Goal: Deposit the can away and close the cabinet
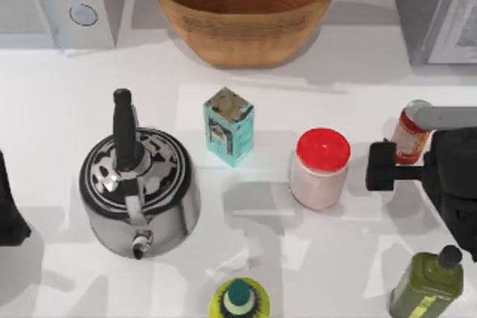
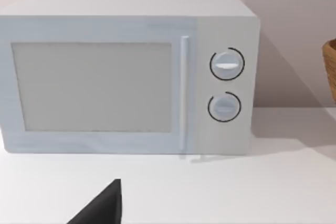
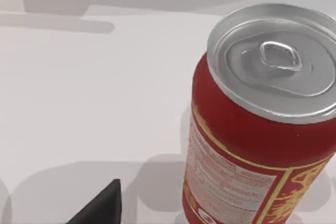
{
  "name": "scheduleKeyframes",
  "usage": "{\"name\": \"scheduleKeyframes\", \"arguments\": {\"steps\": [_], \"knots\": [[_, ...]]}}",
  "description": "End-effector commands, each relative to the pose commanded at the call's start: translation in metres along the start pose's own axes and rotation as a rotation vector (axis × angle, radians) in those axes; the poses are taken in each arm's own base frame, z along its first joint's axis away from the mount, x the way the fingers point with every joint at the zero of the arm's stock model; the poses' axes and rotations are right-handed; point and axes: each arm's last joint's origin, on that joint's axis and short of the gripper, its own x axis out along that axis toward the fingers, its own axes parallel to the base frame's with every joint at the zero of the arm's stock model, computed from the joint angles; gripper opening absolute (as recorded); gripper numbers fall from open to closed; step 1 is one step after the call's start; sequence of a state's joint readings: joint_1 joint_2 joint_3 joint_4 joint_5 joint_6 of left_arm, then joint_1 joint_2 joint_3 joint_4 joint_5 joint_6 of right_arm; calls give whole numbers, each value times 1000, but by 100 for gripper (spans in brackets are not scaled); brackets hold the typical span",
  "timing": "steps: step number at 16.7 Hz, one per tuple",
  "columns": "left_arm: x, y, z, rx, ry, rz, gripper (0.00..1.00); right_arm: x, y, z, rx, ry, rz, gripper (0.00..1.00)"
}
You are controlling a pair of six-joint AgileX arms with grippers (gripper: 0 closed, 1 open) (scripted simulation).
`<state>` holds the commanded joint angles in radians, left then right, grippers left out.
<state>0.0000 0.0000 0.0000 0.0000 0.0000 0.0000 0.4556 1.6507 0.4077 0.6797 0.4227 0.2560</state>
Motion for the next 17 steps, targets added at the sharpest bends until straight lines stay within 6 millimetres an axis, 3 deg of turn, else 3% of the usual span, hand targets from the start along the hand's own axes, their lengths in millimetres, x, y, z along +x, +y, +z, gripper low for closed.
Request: {"name": "scheduleKeyframes", "arguments": {"steps": [3,6,10,15,17], "knots": [[0,0,0,0,0,0,100,9,-1,6,4,1,-9,100],[0,0,0,0,0,0,100,31,-1,9,9,-1,-12,100],[0,0,0,0,0,0,100,57,1,1,5,-10,3,100],[0,0,0,0,0,0,100,60,3,-1,2,-11,10,100],[0,0,0,0,0,0,100,60,3,-1,2,-11,10,85]]}}
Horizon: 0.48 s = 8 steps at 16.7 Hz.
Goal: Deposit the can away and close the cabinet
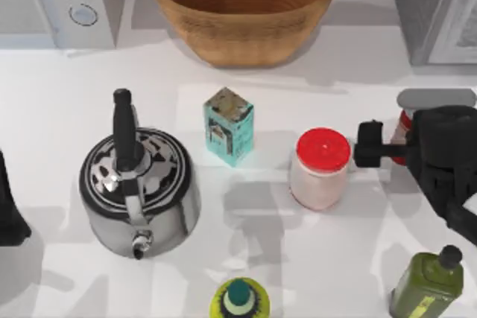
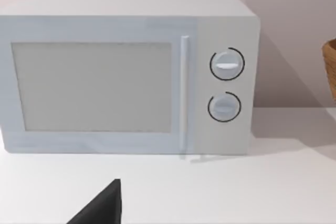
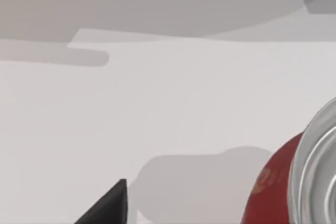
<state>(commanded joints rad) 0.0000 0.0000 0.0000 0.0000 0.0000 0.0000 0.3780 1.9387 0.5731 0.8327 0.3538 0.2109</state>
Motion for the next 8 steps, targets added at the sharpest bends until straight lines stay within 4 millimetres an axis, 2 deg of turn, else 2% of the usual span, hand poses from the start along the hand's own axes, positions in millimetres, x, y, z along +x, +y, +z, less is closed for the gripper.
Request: {"name": "scheduleKeyframes", "arguments": {"steps": [8], "knots": [[0,0,0,0,0,0,100,0,0,0,0,0,0,25]]}}
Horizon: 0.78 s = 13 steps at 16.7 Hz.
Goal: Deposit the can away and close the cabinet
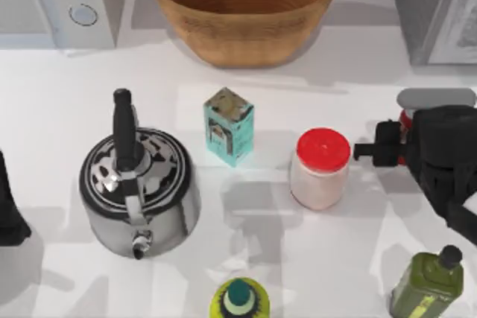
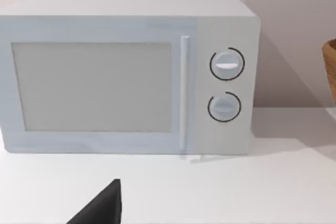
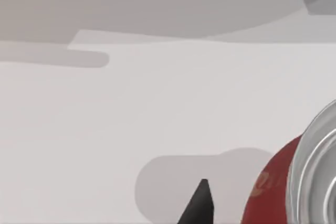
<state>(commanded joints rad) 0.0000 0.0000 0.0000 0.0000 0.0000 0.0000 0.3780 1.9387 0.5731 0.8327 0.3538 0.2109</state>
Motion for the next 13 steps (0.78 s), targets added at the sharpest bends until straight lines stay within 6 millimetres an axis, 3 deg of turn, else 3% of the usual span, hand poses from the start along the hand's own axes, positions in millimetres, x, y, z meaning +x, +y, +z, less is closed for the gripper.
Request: {"name": "scheduleKeyframes", "arguments": {"steps": [3,4,13], "knots": [[0,0,0,0,0,0,100,0,0,0,0,0,0,2],[0,0,0,0,0,0,100,0,0,0,0,0,0,0],[0,0,0,0,0,0,100,0,0,1,4,-2,-2,0]]}}
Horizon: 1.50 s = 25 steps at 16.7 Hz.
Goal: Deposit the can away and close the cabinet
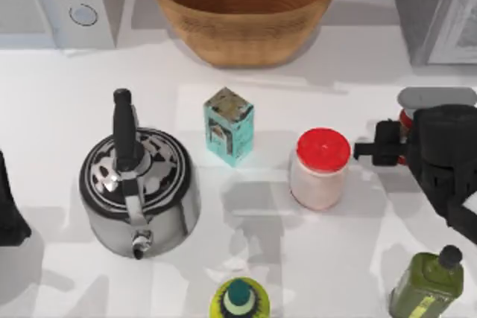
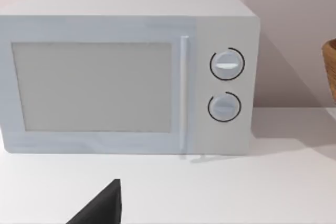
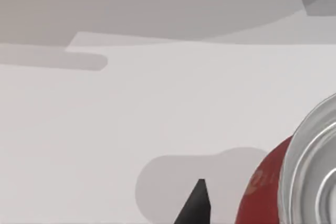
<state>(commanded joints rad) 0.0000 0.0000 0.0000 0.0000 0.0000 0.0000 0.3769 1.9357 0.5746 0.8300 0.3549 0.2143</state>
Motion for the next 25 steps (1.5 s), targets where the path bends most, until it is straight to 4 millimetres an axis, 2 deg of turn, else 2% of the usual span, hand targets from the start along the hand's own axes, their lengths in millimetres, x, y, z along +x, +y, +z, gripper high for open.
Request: {"name": "scheduleKeyframes", "arguments": {"steps": [2,5,8,11,14,22,25], "knots": [[0,0,0,0,0,0,100,1,-1,15,44,-29,-13,0],[0,0,0,0,0,0,100,-9,4,61,118,-101,-12,0],[0,0,0,0,0,0,100,-34,5,104,136,-113,-10,0],[0,0,0,0,0,0,100,-60,9,130,72,-77,10,0],[0,0,0,0,0,0,100,-72,4,135,19,-30,12,0],[0,0,0,0,0,0,100,-73,0,131,-2,-1,6,0],[0,0,0,0,0,0,100,-90,-16,126,-3,-11,1,0]]}}
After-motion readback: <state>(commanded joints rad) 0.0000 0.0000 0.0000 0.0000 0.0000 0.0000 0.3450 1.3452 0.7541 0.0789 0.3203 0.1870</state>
